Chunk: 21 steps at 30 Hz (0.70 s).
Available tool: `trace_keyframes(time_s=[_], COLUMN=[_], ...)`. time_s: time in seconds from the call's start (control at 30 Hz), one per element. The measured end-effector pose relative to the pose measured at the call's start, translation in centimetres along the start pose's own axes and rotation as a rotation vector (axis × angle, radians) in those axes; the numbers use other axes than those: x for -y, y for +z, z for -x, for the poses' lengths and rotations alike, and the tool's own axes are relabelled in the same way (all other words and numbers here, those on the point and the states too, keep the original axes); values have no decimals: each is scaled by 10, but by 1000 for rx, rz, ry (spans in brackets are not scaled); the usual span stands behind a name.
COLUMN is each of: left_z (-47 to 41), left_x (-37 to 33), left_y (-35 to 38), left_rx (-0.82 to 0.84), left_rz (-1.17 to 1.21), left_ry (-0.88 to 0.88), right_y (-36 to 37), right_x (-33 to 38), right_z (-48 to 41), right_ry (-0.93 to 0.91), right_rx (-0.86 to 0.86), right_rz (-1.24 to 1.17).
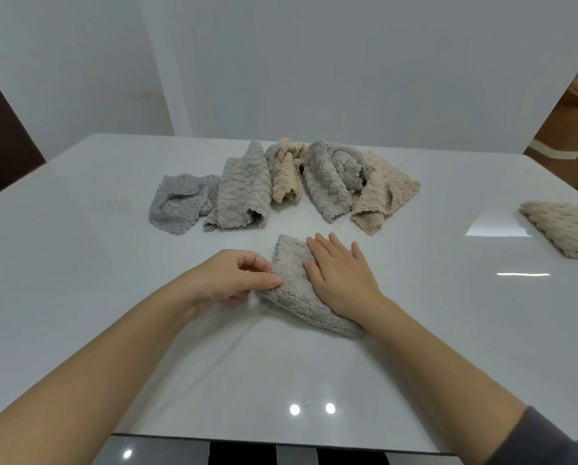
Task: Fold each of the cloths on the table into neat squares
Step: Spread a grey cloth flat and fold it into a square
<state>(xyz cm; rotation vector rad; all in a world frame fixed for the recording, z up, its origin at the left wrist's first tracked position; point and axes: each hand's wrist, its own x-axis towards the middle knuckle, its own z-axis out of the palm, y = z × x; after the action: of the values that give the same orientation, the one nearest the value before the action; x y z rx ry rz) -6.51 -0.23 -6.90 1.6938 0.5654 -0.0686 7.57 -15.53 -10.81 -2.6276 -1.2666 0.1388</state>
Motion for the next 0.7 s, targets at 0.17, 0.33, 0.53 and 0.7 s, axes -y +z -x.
trace_keyframes(time_s=[0.17, 0.33, 0.53, 0.7], left_z=[0, 11, 12, 9], left_x=[-1, 7, 17, 8], left_y=[5, 10, 15, 18], left_rx=[-190, -376, -261, -138], left_rz=[-128, -411, -270, -153], left_ry=[138, 197, 209, 331], right_y=[2, 3, 4, 4], right_x=[-1, -2, -2, -2], right_z=[-1, -1, -2, -1], right_ry=[7, 8, 10, 3], right_rx=[-21, -34, -46, -52], right_rz=[-21, -37, -40, -39])
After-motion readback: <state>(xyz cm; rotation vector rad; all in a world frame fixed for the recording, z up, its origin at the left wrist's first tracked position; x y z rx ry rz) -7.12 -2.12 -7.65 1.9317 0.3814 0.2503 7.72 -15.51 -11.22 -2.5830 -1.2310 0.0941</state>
